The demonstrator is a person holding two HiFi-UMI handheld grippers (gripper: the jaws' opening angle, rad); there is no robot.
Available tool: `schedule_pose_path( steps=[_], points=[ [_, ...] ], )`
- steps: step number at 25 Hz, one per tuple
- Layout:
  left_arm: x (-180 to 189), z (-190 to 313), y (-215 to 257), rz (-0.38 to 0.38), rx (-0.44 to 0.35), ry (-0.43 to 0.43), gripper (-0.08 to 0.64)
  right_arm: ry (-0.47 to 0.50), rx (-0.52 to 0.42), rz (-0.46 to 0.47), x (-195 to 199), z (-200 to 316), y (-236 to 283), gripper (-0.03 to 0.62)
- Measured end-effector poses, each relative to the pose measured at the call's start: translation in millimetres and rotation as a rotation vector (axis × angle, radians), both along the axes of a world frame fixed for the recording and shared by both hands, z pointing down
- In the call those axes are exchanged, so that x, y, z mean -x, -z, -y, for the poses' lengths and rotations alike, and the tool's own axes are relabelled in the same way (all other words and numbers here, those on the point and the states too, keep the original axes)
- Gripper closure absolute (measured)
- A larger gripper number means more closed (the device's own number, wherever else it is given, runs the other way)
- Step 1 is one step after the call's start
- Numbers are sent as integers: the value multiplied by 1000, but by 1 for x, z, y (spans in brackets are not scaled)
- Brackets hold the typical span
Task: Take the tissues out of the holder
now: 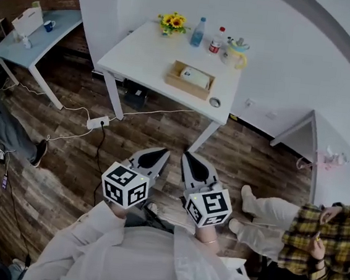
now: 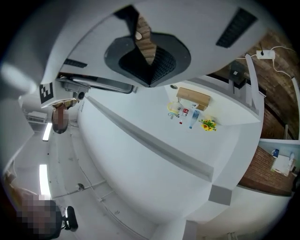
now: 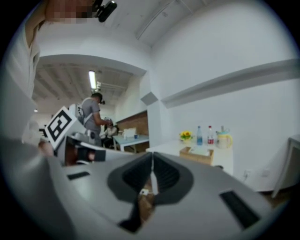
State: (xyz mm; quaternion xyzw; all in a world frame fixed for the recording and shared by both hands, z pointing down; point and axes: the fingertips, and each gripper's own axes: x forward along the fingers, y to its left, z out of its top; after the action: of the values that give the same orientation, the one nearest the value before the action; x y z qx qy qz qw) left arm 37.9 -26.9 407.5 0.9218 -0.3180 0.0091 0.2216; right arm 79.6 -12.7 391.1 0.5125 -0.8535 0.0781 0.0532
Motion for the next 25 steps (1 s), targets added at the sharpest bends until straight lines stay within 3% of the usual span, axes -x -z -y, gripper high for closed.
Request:
schedule_pose_path(
  steps=[10,18,25],
  points=[
    [-27,74,-20,34,36,-13,543,-35,56,25,-32,70,-24,581],
    [-44,182,-17,37,17,-7,543,-86,37,8,-53,172,-21,581],
    [-57,266,-20,92,40,-63,543,-126,59,5,-58,258,-19,581]
  ],
)
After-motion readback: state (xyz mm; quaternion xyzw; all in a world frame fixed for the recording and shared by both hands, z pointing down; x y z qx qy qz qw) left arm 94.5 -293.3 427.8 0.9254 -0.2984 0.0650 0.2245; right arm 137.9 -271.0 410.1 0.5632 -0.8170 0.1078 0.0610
